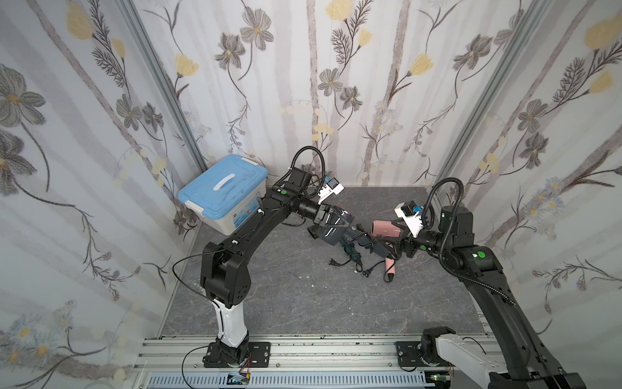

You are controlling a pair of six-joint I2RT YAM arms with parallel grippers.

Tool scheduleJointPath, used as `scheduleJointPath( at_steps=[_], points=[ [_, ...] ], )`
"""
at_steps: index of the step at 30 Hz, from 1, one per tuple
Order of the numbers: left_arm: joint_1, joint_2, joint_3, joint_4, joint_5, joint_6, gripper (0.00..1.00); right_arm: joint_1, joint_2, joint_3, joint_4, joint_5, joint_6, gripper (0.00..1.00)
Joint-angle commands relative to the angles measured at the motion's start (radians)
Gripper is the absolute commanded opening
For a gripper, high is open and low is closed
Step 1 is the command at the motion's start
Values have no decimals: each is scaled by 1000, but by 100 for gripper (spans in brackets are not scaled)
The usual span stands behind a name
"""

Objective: Wrap the cord around the hair dryer
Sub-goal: Wrap the power cord around the hair dryer, then place the hair dryer at the center of the board.

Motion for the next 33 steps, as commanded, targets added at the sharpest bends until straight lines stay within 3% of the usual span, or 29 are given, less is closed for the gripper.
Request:
scheduleJointPath(
  at_steps=[1,7,13,24,33],
  points=[
    [1,-19,12,-4,35,23,0,45,66,43,60,-27,14,98],
    [-3,-37,16,-6,28,23,0,100,296,163,-40,-168,-53,99],
    [-4,-52,24,-4,16,23,0,146,415,187,-111,-297,-98,89],
    [-2,-29,46,-44,-6,59,0,184,471,173,-194,-394,-157,62],
    [-2,-22,62,-121,-60,114,0,192,508,170,-192,-393,-145,27]
  ],
)
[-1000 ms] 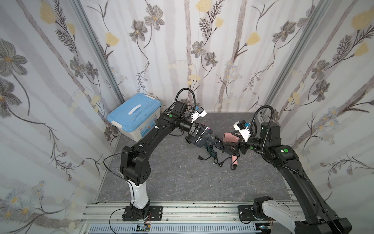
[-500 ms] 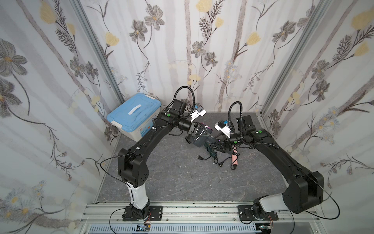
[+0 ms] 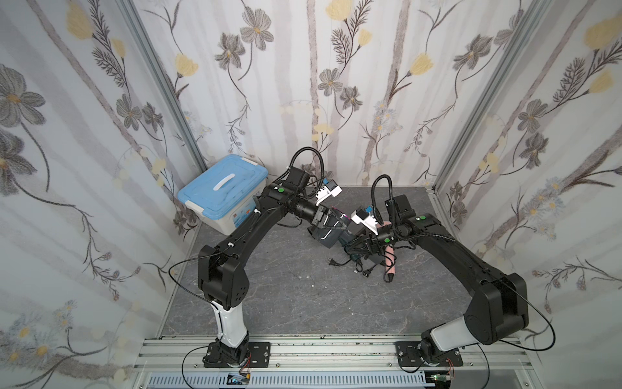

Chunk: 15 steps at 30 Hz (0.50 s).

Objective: Wrap the cord around the hair dryer
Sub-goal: Place the hair dryer at the center of the board.

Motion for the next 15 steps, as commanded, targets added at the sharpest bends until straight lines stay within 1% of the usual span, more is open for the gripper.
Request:
scheduleJointPath(
  at_steps=[1,4,6,10,11,12,14,15],
  points=[
    [-1,-2,20,49,-3,84,0,9,19,-4,-18,-44,51,23],
    [-1,-7,23,20,-39,101,0,14,30,-4,3,-34,72,15],
    [-2,-13,19,19,-54,100,0,17,31,-4,21,-31,86,11],
    [-2,-23,22,20,-81,94,39,25,33,-10,67,-23,124,5],
    [1,-26,22,24,-91,89,53,27,33,-14,81,-22,133,3],
    [1,-32,21,30,-100,85,63,32,33,-18,92,-23,142,2],
    [6,-45,19,41,-123,76,84,42,34,-27,117,-25,160,0],
    [9,-55,17,48,-136,68,91,47,37,-33,129,-28,167,0]
  ],
)
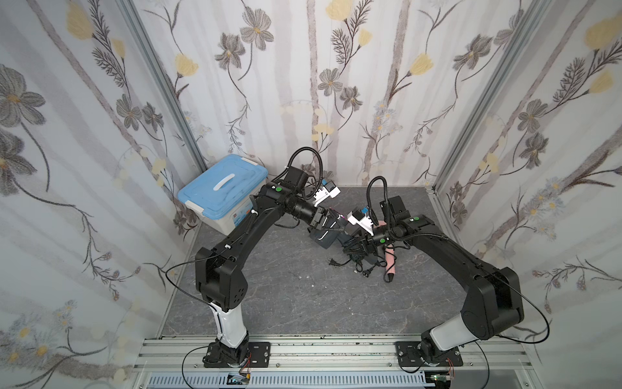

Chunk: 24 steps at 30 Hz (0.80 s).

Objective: Wrap the cord around the hair dryer
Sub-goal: Place the hair dryer at the center of the board.

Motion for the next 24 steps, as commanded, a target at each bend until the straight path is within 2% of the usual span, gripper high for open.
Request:
scheduleJointPath(
  at_steps=[1,7,11,19,22,24],
  points=[
    [8,-37,3,113,-56,16,100,17,12,-19,51,-7,124,0],
    [45,-135,-58,198,-217,-43,100,66,59,-46,142,-3,195,0],
    [58,-218,-124,255,-338,-75,100,149,145,3,232,28,301,0],
    [62,-461,-393,461,-635,-204,100,324,428,264,330,63,544,0],
    [63,-539,-480,493,-699,-223,100,378,543,395,312,48,596,0],
    [65,-569,-505,493,-716,-222,100,415,632,514,225,69,587,0]
  ],
)
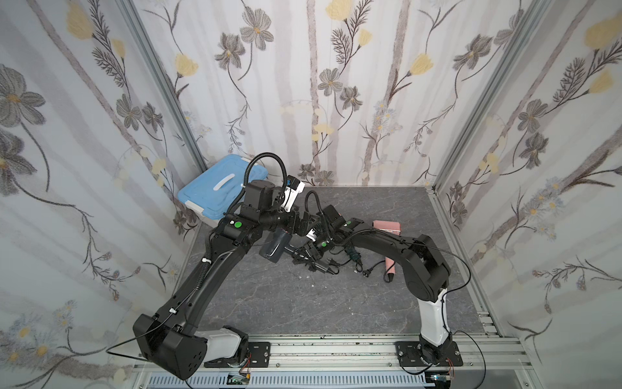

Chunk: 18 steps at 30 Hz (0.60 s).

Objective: Wrap the cord around the hair dryer
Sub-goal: Place the hair dryer at the center of the board.

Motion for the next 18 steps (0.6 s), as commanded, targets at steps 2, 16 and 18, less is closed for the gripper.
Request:
scheduleJointPath(
  at_steps=[2,16,18],
  points=[
    [4,-52,-43,82,-101,-25,100,41,138,192,-74,-30,48,0],
    [14,-63,-144,153,-88,-83,100,-44,366,413,-299,19,0,5],
    [14,-57,-142,160,-83,-88,100,-51,377,414,-303,16,2,9]
  ],
)
